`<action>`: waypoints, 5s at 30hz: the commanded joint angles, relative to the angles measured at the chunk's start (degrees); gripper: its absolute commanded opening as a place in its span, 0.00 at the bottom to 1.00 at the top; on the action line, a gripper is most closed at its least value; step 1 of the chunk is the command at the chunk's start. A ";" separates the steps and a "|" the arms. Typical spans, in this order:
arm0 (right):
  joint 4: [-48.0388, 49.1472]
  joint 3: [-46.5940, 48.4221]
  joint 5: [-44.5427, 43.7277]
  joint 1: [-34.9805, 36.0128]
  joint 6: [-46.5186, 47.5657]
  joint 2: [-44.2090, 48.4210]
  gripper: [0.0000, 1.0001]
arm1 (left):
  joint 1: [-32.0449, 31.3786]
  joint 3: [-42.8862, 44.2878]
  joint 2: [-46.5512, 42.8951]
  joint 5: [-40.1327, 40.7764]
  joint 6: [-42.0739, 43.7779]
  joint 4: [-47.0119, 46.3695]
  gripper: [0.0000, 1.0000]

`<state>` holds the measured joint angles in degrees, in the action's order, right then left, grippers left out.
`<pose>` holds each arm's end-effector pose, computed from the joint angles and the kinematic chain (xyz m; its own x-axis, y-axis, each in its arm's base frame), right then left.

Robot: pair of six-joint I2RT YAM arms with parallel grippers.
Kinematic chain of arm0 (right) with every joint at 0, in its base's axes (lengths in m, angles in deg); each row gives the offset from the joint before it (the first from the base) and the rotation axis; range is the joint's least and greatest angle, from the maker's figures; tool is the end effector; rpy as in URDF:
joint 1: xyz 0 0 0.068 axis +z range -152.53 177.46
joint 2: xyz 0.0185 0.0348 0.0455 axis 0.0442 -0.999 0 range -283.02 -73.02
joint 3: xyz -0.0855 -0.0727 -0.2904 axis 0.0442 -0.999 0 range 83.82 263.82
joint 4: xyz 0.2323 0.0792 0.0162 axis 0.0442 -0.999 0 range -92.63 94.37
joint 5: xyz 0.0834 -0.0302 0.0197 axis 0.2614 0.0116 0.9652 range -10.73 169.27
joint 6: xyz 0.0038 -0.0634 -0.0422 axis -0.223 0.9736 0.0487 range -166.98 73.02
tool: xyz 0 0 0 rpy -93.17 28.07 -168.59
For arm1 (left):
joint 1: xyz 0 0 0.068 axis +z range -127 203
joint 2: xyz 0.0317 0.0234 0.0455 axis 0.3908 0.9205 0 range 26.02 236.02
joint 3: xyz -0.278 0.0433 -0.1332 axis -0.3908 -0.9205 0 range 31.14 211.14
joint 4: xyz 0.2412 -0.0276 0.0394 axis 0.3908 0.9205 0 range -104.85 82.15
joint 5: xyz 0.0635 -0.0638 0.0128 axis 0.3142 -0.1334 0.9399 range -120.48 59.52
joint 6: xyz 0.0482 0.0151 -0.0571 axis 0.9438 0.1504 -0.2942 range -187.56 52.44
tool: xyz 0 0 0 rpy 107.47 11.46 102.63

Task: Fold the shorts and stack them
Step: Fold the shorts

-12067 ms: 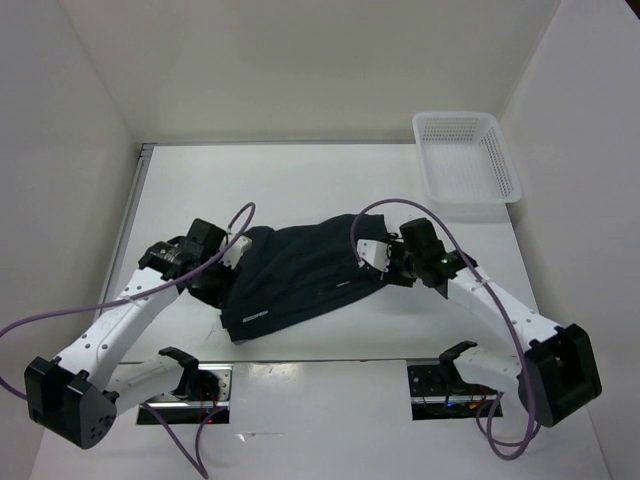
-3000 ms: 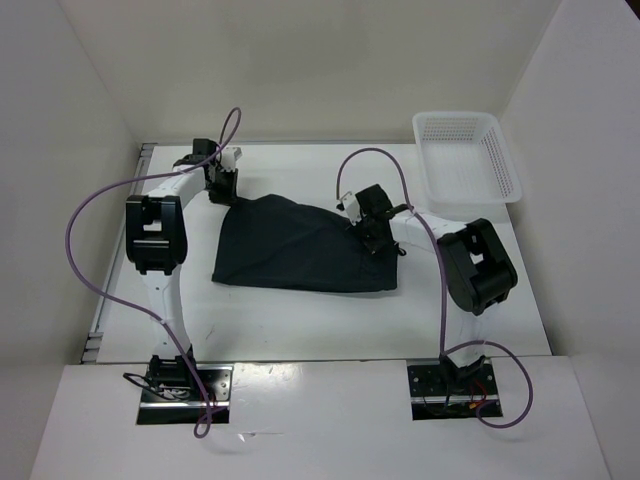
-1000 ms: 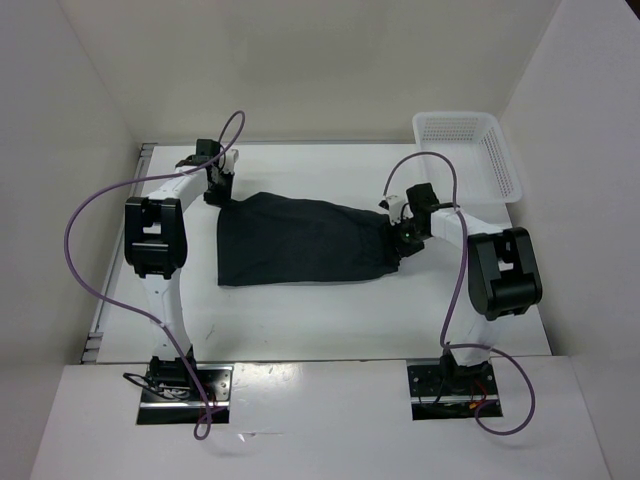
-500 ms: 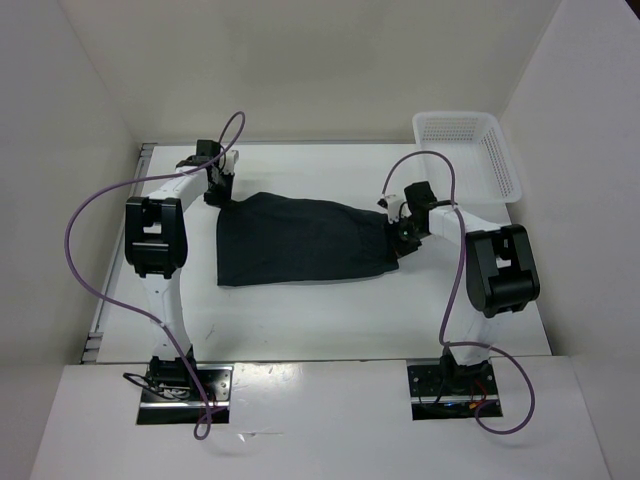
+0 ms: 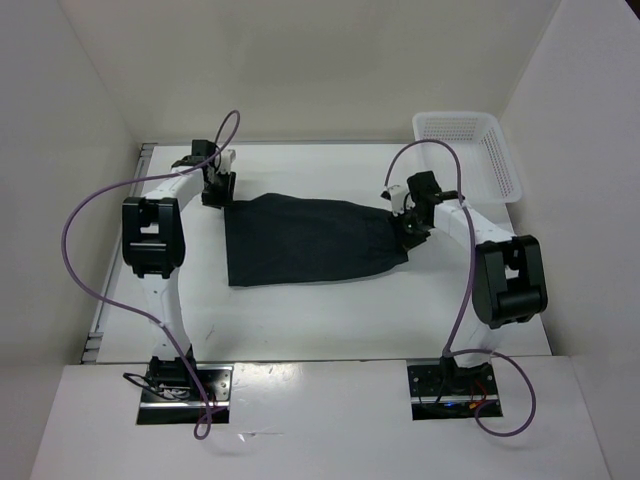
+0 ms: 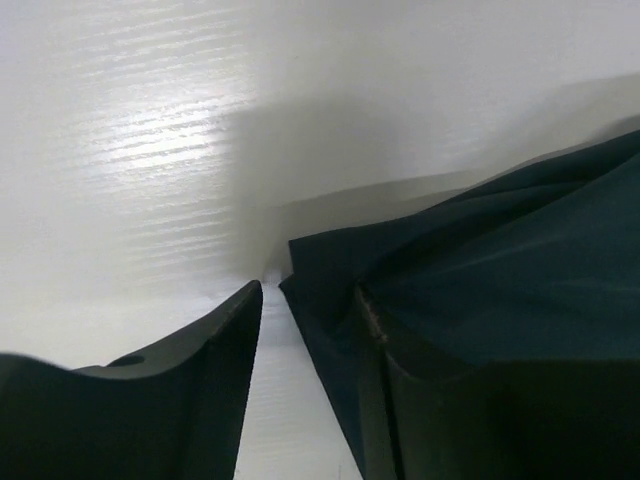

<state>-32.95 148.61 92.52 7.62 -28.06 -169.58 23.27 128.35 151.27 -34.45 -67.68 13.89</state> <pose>0.3215 0.0727 0.2181 -0.7881 -0.4618 -0.4071 -0.5367 0.8393 0.0869 0.5008 -0.0021 0.1913 -0.8365 -0.0059 -0.5479 0.0316 0.9978 -0.0590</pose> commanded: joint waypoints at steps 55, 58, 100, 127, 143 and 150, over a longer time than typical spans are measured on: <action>-16.39 60.62 -28.99 49.26 8.42 -30.45 0.47 | -7.31 0.44 4.65 -4.22 0.12 1.50 0.25; -16.38 61.15 -26.53 49.26 6.92 -28.70 0.55 | -6.00 0.44 4.65 -3.16 0.12 1.50 0.34; 33.36 18.26 -9.56 45.57 15.54 -16.03 0.99 | -8.36 -0.27 -4.67 -17.13 0.12 9.24 0.90; 28.98 17.12 -15.72 45.57 14.58 -13.15 0.00 | -8.36 6.76 -4.31 -18.35 0.12 13.28 0.05; 22.20 23.53 -8.16 50.14 8.86 -6.37 0.00 | -4.76 15.91 -9.94 -20.02 0.12 17.59 0.04; 22.03 28.36 -0.89 50.14 4.38 -11.45 0.00 | -2.30 14.33 -9.85 -20.91 0.12 18.11 0.06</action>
<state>-8.93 172.68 79.56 54.54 -18.60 -179.52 18.05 141.81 142.95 -58.01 -68.01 41.75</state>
